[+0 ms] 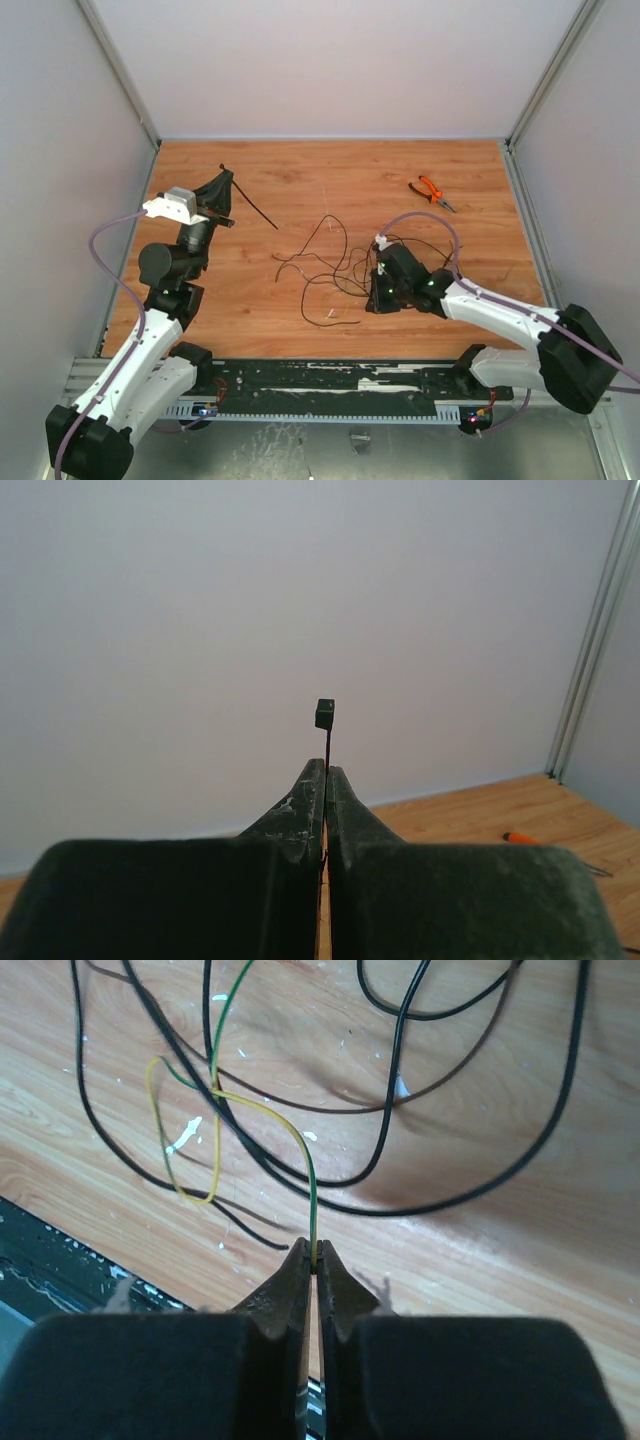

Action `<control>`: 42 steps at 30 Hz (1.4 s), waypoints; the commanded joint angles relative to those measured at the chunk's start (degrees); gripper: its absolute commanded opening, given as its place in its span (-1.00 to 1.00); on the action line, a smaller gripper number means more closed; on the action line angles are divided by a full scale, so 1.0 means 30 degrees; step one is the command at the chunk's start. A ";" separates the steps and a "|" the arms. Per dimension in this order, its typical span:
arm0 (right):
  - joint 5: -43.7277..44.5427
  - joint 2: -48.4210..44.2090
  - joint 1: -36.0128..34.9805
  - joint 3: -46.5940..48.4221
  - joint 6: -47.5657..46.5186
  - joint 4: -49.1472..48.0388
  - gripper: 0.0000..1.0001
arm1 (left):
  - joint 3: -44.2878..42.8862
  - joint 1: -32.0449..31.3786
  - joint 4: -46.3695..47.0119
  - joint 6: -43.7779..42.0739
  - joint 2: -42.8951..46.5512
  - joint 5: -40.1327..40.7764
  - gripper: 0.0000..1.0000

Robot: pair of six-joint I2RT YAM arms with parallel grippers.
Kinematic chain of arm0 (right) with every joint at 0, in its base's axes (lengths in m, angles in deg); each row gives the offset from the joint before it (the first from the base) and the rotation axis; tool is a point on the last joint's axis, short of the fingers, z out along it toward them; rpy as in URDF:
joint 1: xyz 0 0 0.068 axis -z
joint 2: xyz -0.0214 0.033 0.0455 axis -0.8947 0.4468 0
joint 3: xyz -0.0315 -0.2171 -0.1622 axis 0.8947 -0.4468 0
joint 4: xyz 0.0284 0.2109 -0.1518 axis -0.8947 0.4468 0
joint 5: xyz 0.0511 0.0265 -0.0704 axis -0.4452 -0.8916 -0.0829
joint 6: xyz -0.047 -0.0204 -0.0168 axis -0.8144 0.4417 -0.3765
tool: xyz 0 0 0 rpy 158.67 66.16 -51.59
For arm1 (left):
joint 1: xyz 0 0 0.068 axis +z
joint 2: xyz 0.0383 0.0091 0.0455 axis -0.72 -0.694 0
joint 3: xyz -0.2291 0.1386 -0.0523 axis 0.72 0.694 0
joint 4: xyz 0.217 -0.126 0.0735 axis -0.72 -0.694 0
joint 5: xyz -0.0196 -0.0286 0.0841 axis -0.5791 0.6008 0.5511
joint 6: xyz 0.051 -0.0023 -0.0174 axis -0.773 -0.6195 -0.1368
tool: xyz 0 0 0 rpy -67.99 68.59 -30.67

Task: Zip-tie the wires
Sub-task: Adjust the cable at the center of the board.

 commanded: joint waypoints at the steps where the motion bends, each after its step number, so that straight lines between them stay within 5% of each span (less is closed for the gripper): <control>1: 0.1090 -0.1743 0.0100 0.0834 -0.0280 0.2139 -1.00 | -0.0542 0.0200 0.0545 -0.0026 0.0192 -0.0161 -1.00; 12: 0.2633 0.1495 0.0070 0.7367 -0.4328 0.7201 -1.00 | -0.0484 0.0200 0.0455 -0.0052 0.0308 -0.0254 -1.00; 17: 0.1699 0.3927 -0.0615 1.0822 -0.5752 0.7278 -1.00 | -0.0410 0.0200 0.0425 -0.0096 0.0408 -0.0238 -1.00; 25: 0.4147 0.7756 -0.1084 1.5526 -0.7115 0.7047 -1.00 | -0.0432 0.0200 0.0291 -0.0169 0.0563 -0.0284 -1.00; 39: -0.2039 1.3075 -0.3546 1.9528 -0.7603 0.2203 -1.00 | -0.0450 0.0200 -0.0240 0.0876 0.0924 0.3704 -1.00; 42: -0.2871 1.3796 -0.3663 2.0175 -0.7726 0.2077 -0.68 | -0.0458 0.0200 -0.0342 0.0772 0.0903 0.3601 -1.00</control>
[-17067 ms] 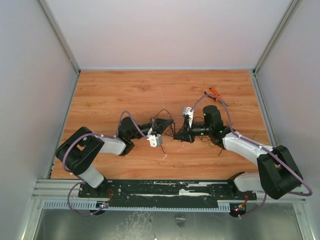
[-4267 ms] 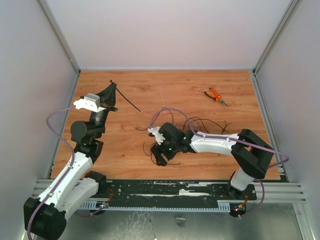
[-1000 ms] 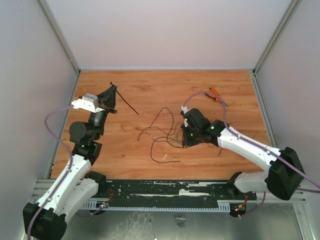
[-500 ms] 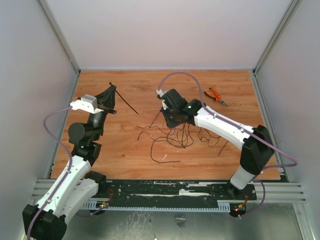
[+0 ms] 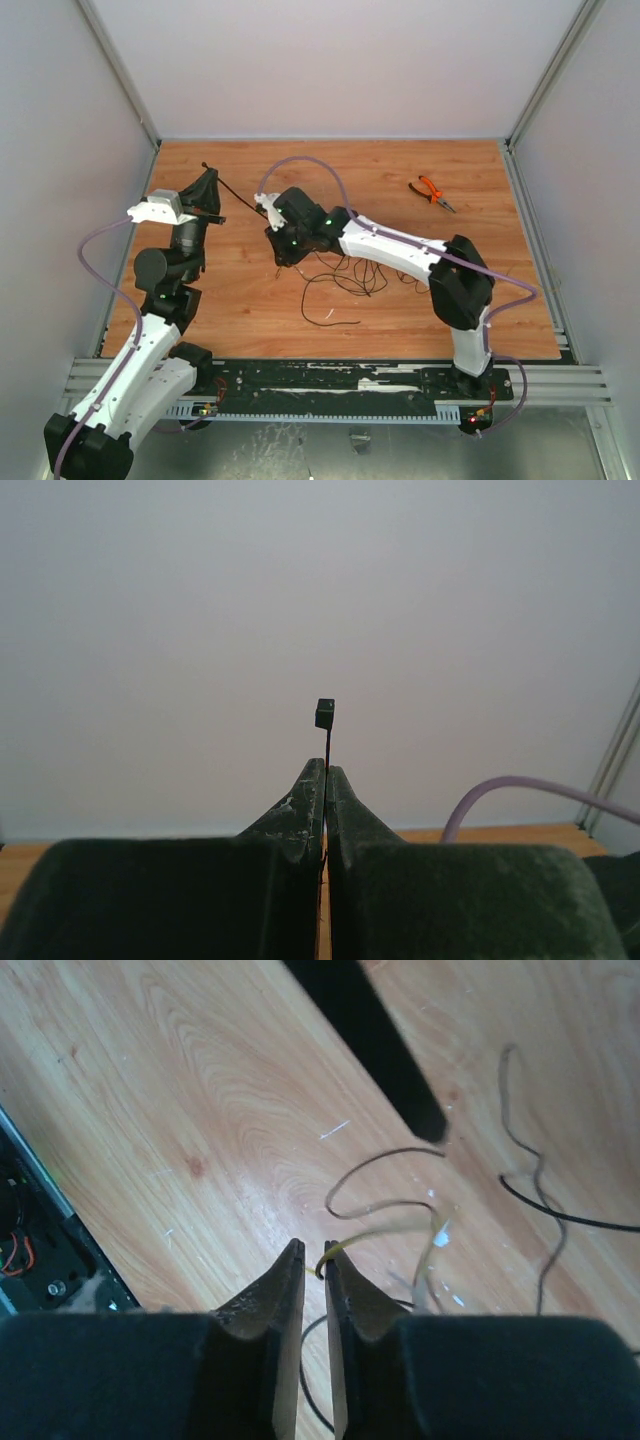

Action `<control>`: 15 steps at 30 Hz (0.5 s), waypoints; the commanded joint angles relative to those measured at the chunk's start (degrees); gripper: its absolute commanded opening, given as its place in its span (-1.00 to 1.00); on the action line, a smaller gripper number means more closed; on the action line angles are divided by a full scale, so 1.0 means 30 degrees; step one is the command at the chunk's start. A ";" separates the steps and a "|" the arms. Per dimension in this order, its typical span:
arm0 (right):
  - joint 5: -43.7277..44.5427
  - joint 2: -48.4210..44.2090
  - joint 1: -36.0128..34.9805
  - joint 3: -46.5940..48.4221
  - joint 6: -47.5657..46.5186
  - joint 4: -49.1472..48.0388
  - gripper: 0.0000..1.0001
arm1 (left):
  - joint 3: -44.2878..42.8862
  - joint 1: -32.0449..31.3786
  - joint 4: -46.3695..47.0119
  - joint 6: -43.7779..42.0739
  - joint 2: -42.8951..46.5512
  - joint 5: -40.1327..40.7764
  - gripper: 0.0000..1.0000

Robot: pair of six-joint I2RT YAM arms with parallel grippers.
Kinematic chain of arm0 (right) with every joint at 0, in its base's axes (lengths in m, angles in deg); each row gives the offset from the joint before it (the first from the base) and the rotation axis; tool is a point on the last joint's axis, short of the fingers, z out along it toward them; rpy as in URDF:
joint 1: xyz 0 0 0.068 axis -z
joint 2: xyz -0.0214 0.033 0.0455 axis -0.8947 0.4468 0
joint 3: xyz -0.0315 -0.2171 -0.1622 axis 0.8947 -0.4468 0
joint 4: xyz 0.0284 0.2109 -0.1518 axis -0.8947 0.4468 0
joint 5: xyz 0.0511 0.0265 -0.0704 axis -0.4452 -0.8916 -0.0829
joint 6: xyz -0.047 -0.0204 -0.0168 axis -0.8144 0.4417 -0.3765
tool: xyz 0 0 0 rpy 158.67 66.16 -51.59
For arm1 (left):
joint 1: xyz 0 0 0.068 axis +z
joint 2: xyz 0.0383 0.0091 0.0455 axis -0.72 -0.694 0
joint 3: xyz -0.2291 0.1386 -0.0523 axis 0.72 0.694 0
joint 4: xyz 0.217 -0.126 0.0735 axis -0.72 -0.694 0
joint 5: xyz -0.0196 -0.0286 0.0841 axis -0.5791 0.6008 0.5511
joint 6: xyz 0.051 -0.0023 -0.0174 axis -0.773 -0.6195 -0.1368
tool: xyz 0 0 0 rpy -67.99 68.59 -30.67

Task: Zip-tie the wires
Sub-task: Adjust the cable at the center of the board.

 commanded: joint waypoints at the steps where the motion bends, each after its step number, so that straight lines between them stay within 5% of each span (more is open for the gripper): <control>1: -0.1953 0.0773 -0.0102 0.1171 -0.0300 -0.1131 -0.54 | -0.0480 0.0186 -0.0204 0.0040 0.0160 0.0814 -1.00; 6: -0.1132 -0.0890 -0.0075 0.0954 -0.0632 -0.0435 0.20 | -0.0512 0.0211 -0.0248 -0.0106 0.0239 0.0948 -1.00; 15: 0.1758 -0.6916 0.0046 -0.3604 0.0410 0.1639 0.52 | -0.0562 0.0372 -0.0362 -0.0212 0.0753 0.2200 -1.00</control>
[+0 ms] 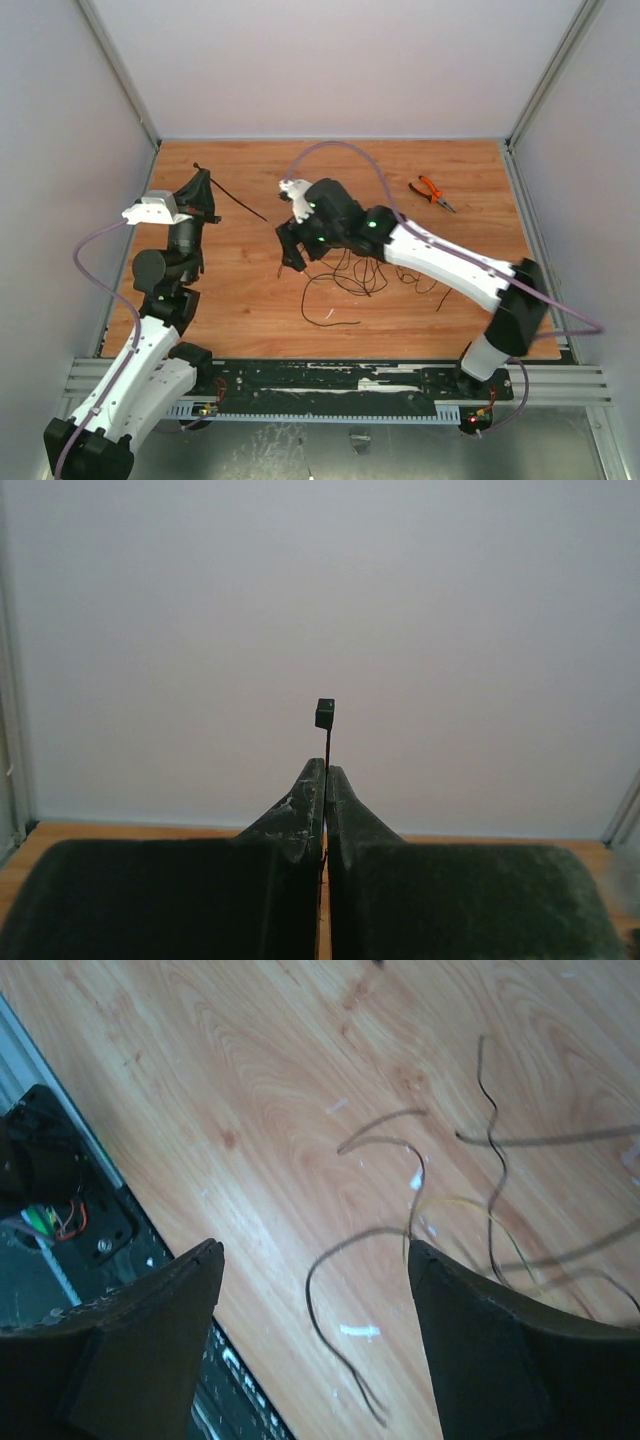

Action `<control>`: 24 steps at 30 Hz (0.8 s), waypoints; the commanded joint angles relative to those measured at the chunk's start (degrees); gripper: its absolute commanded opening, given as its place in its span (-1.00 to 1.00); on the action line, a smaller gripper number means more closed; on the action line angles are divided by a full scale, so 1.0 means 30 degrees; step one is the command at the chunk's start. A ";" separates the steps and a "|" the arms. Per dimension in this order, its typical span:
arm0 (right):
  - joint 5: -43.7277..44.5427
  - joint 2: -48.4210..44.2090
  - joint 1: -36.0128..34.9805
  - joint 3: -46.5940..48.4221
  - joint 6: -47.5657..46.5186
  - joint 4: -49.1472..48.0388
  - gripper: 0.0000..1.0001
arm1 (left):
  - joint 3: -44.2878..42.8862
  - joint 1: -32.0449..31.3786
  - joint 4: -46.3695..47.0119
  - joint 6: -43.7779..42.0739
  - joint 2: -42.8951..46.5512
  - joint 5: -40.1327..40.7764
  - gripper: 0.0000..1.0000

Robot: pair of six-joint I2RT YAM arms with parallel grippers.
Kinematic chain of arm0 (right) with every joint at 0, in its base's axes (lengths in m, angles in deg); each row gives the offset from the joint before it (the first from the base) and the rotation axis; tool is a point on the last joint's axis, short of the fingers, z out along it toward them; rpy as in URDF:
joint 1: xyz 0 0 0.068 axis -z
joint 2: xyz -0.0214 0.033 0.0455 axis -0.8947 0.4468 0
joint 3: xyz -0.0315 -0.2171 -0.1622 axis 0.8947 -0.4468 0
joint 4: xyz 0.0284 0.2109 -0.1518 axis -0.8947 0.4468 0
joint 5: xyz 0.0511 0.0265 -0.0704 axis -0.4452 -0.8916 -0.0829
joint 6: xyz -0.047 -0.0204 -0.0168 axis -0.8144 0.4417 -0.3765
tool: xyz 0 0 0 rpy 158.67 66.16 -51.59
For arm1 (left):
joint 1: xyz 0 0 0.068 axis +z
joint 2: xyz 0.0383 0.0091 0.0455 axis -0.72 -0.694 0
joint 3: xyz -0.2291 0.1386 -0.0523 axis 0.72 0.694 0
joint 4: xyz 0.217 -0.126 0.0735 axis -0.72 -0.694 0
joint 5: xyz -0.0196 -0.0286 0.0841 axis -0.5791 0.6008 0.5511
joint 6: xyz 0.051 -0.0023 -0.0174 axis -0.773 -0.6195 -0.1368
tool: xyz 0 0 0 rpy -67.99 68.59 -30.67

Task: Zip-tie the wires
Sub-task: Adjust the cable at the center of the board.

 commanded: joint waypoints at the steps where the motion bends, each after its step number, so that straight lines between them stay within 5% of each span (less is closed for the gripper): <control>1: 0.1672 -0.3381 0.0112 -0.2480 0.0958 0.1002 0.54 | -0.0610 0.0301 0.0130 -0.0263 0.0481 0.0924 -1.00; 12: 0.2698 -0.5948 0.2326 -0.7243 0.2480 0.0589 0.69 | -0.0376 0.0399 -0.0297 -0.0230 0.0673 0.0763 -1.00; 24: 0.2280 -0.3199 0.5586 -0.8372 0.4074 -0.3224 0.09 | 0.0108 0.0399 -0.0151 -0.0393 0.0325 -0.0199 -1.00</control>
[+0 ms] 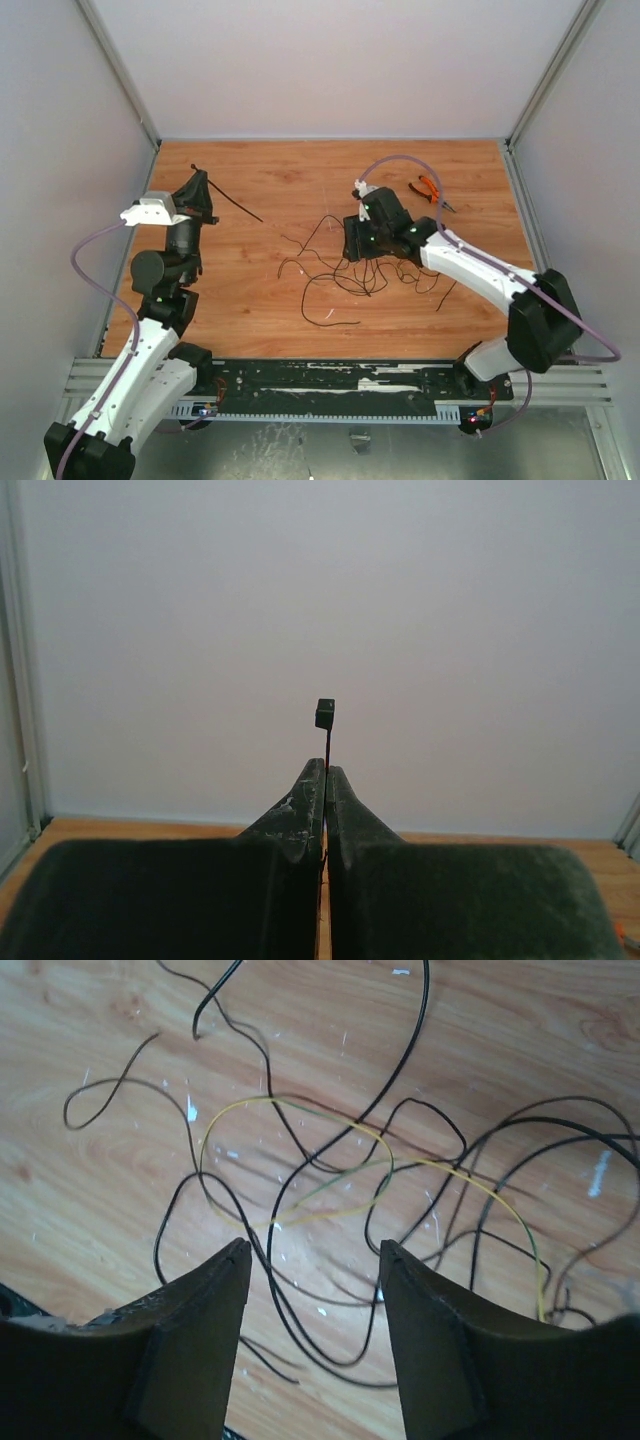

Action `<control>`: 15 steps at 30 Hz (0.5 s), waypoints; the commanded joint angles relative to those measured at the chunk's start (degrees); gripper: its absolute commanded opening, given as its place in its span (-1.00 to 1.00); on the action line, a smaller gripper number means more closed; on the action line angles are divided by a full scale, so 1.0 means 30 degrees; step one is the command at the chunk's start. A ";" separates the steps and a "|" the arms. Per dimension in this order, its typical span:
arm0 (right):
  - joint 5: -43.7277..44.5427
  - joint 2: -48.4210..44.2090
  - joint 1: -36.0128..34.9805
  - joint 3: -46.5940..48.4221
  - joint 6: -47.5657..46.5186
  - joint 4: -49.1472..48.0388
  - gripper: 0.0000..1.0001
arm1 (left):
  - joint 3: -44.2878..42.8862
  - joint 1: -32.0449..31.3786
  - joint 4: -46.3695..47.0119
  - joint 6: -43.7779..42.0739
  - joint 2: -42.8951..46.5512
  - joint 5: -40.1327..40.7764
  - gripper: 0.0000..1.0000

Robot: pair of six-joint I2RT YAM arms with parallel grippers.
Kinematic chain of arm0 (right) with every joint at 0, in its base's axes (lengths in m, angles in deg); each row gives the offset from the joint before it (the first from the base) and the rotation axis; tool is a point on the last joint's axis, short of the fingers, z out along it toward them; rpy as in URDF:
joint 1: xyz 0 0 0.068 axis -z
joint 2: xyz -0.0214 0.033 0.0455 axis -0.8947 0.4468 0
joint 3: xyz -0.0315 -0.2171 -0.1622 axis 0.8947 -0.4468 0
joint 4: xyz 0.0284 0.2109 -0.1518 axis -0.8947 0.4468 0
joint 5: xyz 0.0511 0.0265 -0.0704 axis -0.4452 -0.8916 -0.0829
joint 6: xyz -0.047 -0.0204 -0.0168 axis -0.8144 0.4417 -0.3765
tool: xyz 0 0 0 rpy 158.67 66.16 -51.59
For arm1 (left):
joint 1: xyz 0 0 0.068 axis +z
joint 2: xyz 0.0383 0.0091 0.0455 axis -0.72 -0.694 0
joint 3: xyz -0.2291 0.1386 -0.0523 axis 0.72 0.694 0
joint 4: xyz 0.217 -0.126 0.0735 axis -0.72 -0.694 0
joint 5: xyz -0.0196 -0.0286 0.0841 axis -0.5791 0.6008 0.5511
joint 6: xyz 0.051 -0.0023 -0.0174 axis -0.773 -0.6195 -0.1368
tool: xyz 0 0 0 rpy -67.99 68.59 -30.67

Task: Zip-tie the wires
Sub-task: Adjust the cable at the center of the board.

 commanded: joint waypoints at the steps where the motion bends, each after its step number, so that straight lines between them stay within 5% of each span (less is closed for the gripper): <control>1: 0.0191 0.2047 0.0278 0.0323 0.0803 -0.1702 0.04 | 0.0067 0.0158 0.0291 -0.0349 -0.0085 -0.0476 -1.00; 15: 0.0968 0.4286 0.0292 -0.0506 0.1322 -0.2483 -0.07 | 0.0007 0.0158 0.0248 -0.0371 0.0086 -0.1008 -1.00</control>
